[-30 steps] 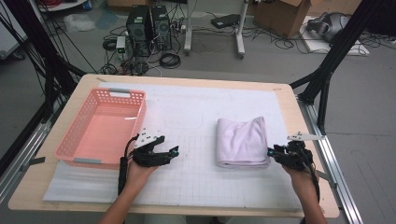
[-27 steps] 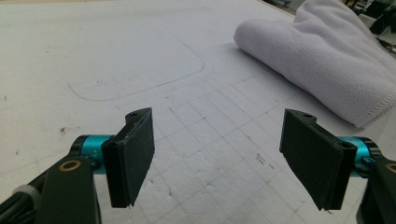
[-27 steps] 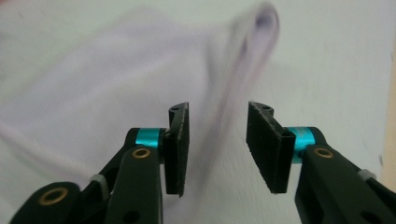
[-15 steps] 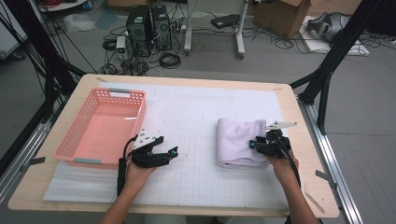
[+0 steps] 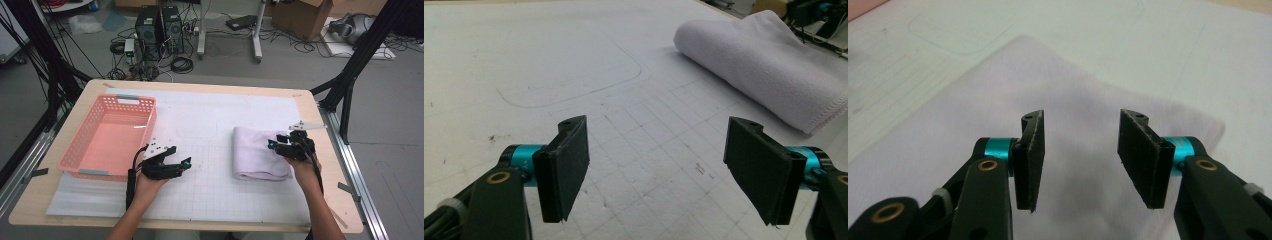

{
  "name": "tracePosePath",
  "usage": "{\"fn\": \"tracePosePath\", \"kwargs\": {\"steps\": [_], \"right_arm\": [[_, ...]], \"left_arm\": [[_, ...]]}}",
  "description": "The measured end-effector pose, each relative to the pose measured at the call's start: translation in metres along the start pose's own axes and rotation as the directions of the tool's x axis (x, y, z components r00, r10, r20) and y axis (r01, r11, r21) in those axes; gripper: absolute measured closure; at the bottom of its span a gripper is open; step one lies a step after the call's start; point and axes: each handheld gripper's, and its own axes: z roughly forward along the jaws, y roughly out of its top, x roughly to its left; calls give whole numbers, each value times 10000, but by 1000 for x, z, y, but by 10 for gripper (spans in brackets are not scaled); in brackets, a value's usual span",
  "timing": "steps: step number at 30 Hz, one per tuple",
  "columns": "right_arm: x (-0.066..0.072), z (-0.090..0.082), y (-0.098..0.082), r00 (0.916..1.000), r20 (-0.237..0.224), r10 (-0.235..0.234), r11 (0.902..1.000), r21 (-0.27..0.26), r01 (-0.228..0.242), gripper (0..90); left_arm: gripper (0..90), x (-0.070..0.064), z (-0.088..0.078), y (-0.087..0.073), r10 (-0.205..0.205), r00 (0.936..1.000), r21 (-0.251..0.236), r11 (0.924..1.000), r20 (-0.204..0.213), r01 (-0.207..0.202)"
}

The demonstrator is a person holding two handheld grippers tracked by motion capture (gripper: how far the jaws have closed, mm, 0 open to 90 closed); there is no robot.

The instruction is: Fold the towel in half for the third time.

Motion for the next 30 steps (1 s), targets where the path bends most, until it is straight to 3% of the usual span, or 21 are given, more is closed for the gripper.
{"fn": "tracePosePath", "kwargs": {"steps": [6, 9, 12, 14, 19, 21, 23, 26, 28, 30], "right_arm": [[7, 33, 33, 9996, 176, -221, 9994, 252, 217, 592], [11, 55, 40, 9995, 139, -301, 9947, 990, 286, 619], [18, 78, 40, 9993, 81, -375, 9838, 1755, 355, 616], [24, 90, 38, 9992, -247, -308, 9820, 1858, 349, 599], [38, 104, 41, 9912, -1302, -249, 9894, 1387, 431, 562], [39, 102, 43, 9904, -1329, -373, 9908, 1238, 540, 519], [32, 90, 44, 9901, -1396, -136, 9970, 733, 241, 501], [20, 64, 43, 9980, -630, -75, 9999, 147, 85, 563], [11, 50, 36, 9998, -66, -184, 9996, 229, 185, 608], [3, 41, 26, 9999, 118, -88, 9989, 468, 82, 628]], "left_arm": [[265, 2, -2, 0, -107, 9999, -2, 9999, -35, 107], [266, 2, -2, 0, -113, 9999, -24, 9999, -50, 112], [266, 3, -2, 0, -136, 9999, -39, 9999, -57, 136], [265, 3, -2, 0, -152, 9999, -58, 9999, -77, 152], [265, 4, 0, -1, -143, 9999, 34, 9999, -71, 143], [266, 4, 1, -1, -196, 9998, 20, 9998, -18, 196], [266, 4, 1, -1, -152, 9999, 29, 9999, -15, 152], [266, 3, 1, -1, -193, 9998, 11, 9998, 13, 193], [266, 3, 1, 0, -204, 9998, -52, 9998, 5, 204], [266, 4, 0, 0, -225, 9997, -65, 9997, -9, 225]]}}
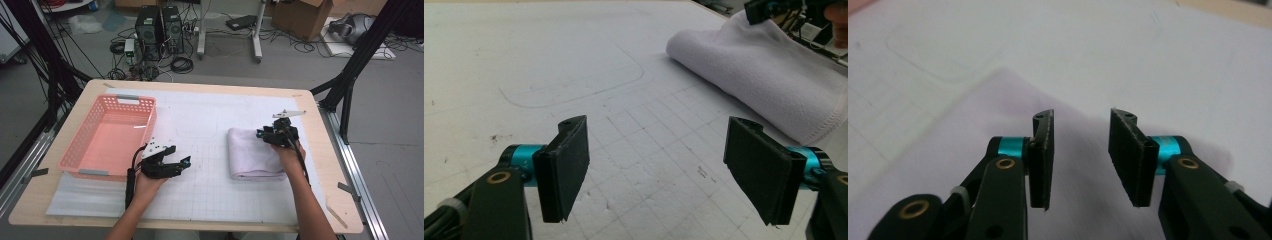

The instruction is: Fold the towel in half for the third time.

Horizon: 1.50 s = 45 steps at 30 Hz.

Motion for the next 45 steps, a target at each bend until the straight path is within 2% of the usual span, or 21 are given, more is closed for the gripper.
{"fn": "tracePosePath", "kwargs": {"steps": [2, 4, 6, 10, 13, 16, 19, 21, 23, 25, 26, 29, 32, 35, 39, 42, 45], "right_arm": [[-6, -4, -10, 9999, 150, 20, 9991, 430, -26, 638], [-10, -4, -20, 9985, 473, -283, 9966, 793, 245, 669], [-15, -4, -29, 9964, 776, -350, 9918, 1256, 250, 671], [-26, -17, -42, 9962, 861, 115, 9960, 878, -191, 647], [-26, -35, -49, 9978, 478, 463, 9988, 111, -469, 620], [-16, -49, -59, 9997, -107, 228, 9992, -314, -231, 612], [-2, -51, -73, 9985, -450, -313, 9994, -178, 305, 582], [2, -50, -86, 9974, -216, -690, 9975, 99, 693, 571], [1, -53, -93, 9984, -85, -565, 9984, 10, 565, 567], [-2, -59, -98, 9967, 397, -704, 9975, 103, 700, 533], [-3, -62, -100, 9964, 495, -683, 9977, 44, 681, 532], [-7, -73, -105, 9982, 507, -320, 9989, -317, 336, 497], [-4, -90, -110, 9993, 334, 145, 9952, -973, -112, 429], [0, -104, -118, 9986, 517, 56, 9927, -1209, 7, 377], [2, -121, -128, 9964, 805, 281, 9880, -1535, -155, 233], [4, -132, -135, 9959, 875, 236, 9836, -1804, -75, 205], [3, -137, -141, 9970, 762, 164, 9798, -2002, -8, 194]], "left_arm": [[263, 0, 0, 0, 21, 10000, -18, 10000, 10, -21], [259, -1, 0, 0, 57, 10000, -56, 10000, 49, -57], [257, -2, 0, 1, 50, 10000, -96, 9999, 44, -50], [252, -2, -1, 1, 26, 10000, -117, 9999, 15, -25], [239, -2, -1, 1, 17, 10000, -77, 10000, -20, -17], [223, -3, 0, 1, -33, 10000, -28, 10000, -41, 33], [218, -3, 0, 1, -32, 10000, -43, 10000, -6, 32], [214, -4, 0, 1, -42, 10000, -73, 10000, 18, 42], [206, -4, -1, 2, -88, 10000, -117, 9999, 44, 89], [192, -4, -3, 2, -95, 9999, -167, 9998, 67, 96], [192, -3, -3, 2, -86, 9999, -181, 9998, 90, 87], [180, -3, -3, 3, -310, 9989, -261, 9991, 345, 320], [180, -5, -4, 4, -171, 9993, -270, 9995, 335, 180], [180, -8, -5, 5, -91, 9993, -300, 9995, 356, 102], [180, -13, -7, 6, 105, 9994, -386, 9992, 341, -92], [180, -17, -9, 8, 284, 9989, -417, 9988, 368, -268], [180, -20, -11, 9, 216, 9986, -493, 9986, 486, -192]]}}
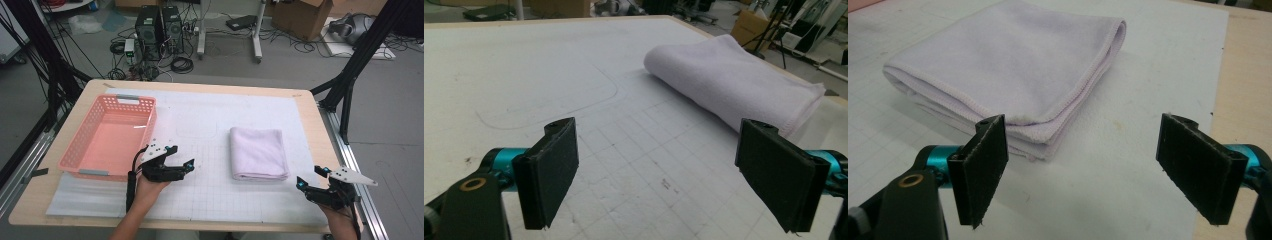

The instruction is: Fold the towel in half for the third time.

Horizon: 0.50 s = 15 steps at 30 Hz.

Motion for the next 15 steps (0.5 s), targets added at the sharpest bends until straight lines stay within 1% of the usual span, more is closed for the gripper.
{"fn": "tracePosePath", "kwargs": {"steps": [2, 4, 7, 10, 14, 15], "right_arm": [[-1, -4, -1, 9999, -56, -136, 9997, -180, 135, 191], [-2, -7, -2, 9999, -96, -112, 9995, -306, 109, 185], [-5, -8, -4, 10000, -38, -7, 9997, -242, 6, 183], [-6, -7, -5, 10000, -24, -15, 9998, -218, 15, 183], [-5, -5, -4, 9999, -76, -107, 9998, -186, 106, 182], [-5, -4, -4, 9999, -72, -75, 9999, -145, 74, 183]], "left_arm": [[180, -2, 0, 0, 53, 10000, -16, 10000, 11, -53], [180, -3, 0, 0, 76, 10000, 16, 10000, 38, -76], [180, -4, 0, 0, 88, 10000, 33, 10000, 37, -88], [180, -4, 0, 0, 129, 9999, 67, 9999, 24, -129], [180, -4, -1, 0, 50, 10000, -2, 10000, 1, -50], [180, -4, 0, 0, 121, 9999, -5, 9999, -87, -121]]}}
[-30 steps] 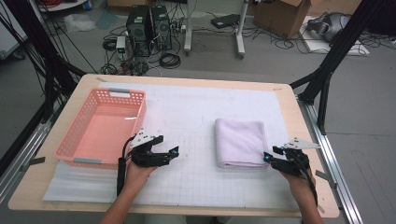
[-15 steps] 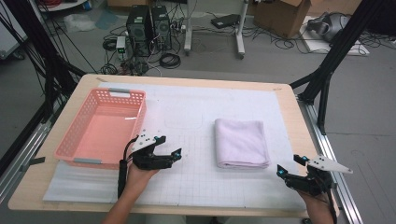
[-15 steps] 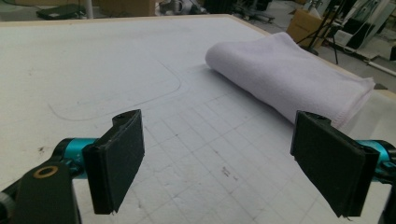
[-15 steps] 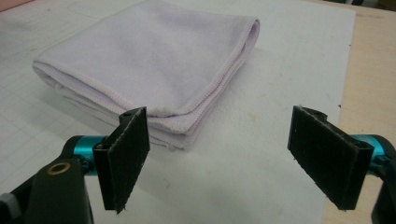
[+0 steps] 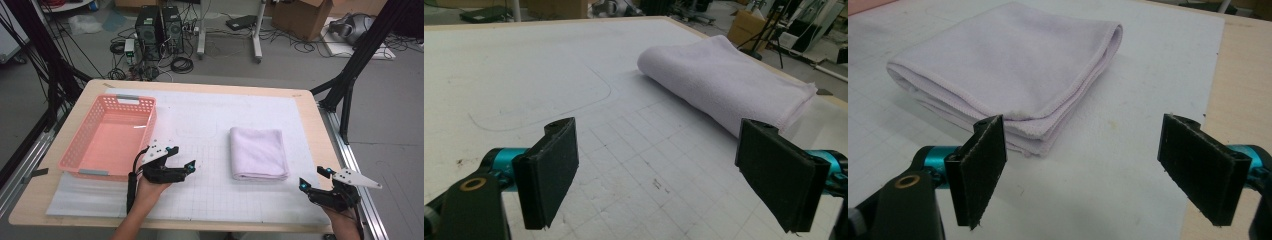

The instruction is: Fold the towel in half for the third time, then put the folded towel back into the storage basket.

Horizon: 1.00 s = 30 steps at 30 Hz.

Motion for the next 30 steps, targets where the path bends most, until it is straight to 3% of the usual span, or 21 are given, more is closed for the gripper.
{"fn": "tracePosePath", "kwargs": {"steps": [3, 8, 14, 16, 17, 19, 23, 25, 30], "right_arm": [[-1, 2, -1, 10000, -21, -43, 10000, 23, 43, 183], [-3, 2, -1, 9996, -202, 182, 9998, -13, -182, 183], [-4, 3, -1, 9996, -248, 119, 9999, -31, -120, 183], [-4, 2, -1, 9998, -175, 111, 9999, -3, -111, 183], [-4, 3, -1, 9999, -144, 86, 10000, 9, -86, 183], [-5, 3, -2, 9998, -137, 107, 9999, 50, -107, 183], [-7, 2, -2, 9998, -158, 139, 9999, 14, -139, 183], [-7, 3, -3, 9998, -184, 110, 9999, 3, -110, 183], [-7, 5, -2, 9998, -184, -88, 9999, 139, 91, 183]], "left_arm": [[168, 1, 3, 1, -62, 9999, 160, 9999, -80, 63], [168, 0, 12, 6, -363, 9984, 224, 9991, 429, 353], [164, -3, 28, 18, -214, 9975, 501, 9986, 671, 181], [160, -3, 34, 22, -284, 9964, 395, 9989, 800, 253], [147, -2, 37, 22, -283, 9958, 43, 9996, 875, 280], [139, -3, 42, 23, 255, 9974, -392, 9990, 681, -228], [137, -4, 52, 29, 162, 9989, 162, 9997, 449, -170], [138, -5, 58, 33, -77, 9978, 480, 9988, 654, 46], [144, -13, 77, 43, -335, 9917, 640, 9976, 1239, 257]]}}
